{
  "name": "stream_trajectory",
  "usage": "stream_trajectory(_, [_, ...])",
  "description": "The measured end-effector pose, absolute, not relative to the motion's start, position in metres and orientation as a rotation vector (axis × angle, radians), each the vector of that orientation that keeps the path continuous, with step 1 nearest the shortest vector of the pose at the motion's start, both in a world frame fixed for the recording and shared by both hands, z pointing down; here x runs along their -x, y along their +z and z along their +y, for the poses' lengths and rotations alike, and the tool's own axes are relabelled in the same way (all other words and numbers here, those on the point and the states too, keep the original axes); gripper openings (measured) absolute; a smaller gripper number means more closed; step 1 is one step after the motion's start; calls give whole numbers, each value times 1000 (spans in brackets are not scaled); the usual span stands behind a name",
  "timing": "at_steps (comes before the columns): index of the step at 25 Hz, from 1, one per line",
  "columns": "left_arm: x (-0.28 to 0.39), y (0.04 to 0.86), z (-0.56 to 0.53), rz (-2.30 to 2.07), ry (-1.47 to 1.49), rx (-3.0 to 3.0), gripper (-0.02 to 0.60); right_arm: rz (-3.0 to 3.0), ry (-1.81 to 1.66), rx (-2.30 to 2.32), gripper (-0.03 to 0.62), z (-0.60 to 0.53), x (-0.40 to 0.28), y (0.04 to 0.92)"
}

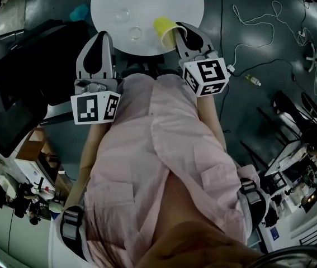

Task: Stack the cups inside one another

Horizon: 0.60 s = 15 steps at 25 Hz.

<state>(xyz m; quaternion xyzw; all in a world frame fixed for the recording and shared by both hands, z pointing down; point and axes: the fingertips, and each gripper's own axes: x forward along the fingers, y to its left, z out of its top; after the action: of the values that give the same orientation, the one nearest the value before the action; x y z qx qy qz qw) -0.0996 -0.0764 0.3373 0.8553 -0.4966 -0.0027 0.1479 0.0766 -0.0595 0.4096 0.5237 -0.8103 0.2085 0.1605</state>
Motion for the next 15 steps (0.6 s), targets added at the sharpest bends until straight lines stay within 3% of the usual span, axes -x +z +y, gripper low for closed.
stream_trajectory(15, [124,339,-83,-1390,-21,-2478,15,-2288,629,-1491,38,-70,-46,428])
